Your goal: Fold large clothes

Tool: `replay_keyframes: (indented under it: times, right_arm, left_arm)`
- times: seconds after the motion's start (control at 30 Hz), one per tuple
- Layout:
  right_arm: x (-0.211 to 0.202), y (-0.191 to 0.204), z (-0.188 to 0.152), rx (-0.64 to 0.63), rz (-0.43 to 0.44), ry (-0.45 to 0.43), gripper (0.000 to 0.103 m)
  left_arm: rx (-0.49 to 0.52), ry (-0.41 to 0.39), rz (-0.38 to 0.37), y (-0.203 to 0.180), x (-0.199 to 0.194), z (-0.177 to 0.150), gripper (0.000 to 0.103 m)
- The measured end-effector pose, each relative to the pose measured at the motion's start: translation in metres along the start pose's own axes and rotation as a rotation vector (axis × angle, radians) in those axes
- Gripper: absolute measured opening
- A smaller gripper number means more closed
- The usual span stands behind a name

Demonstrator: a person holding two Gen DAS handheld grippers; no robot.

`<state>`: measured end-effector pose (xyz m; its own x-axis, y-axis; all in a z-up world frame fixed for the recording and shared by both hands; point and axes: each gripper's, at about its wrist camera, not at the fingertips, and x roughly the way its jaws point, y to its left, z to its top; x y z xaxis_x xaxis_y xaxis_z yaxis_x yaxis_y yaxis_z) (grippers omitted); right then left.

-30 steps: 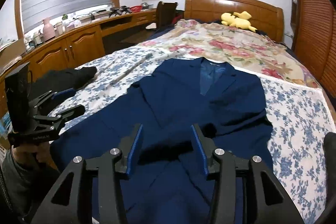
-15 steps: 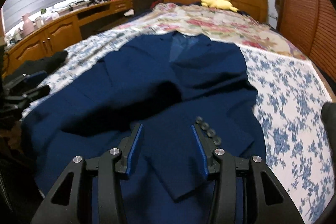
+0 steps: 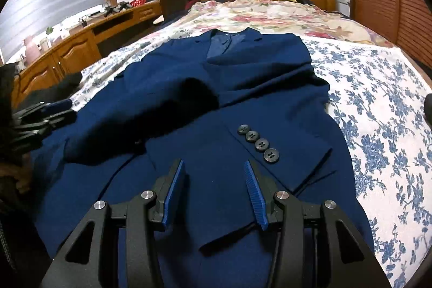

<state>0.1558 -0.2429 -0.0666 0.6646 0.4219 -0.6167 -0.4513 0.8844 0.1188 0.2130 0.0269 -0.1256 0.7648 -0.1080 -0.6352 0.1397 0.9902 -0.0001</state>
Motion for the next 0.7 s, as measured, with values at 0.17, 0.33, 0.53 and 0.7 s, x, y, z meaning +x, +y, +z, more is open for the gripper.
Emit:
replay_keyframes:
  times: [0.17,0.33,0.53,0.7]
  right_arm:
    - [0.002,-0.001,-0.003,-0.007,0.007,0.001,0.047]
    - [0.003,-0.004,-0.003,-0.009,0.015,0.003,0.047]
    - [0.007,-0.001,0.002,-0.018,0.009,0.024,0.047]
    - [0.008,0.003,0.004,-0.030,-0.002,0.029,0.047]
  left_arm:
    - [0.031,0.054,-0.001,-0.013,0.015,0.019,0.059]
    - [0.077,0.147,0.012,-0.026,0.047,0.023,0.059]
    - [0.043,0.257,0.010,-0.026,0.074,0.017,0.059]
    - [0.051,0.255,-0.041,-0.030,0.068,0.016,0.020]
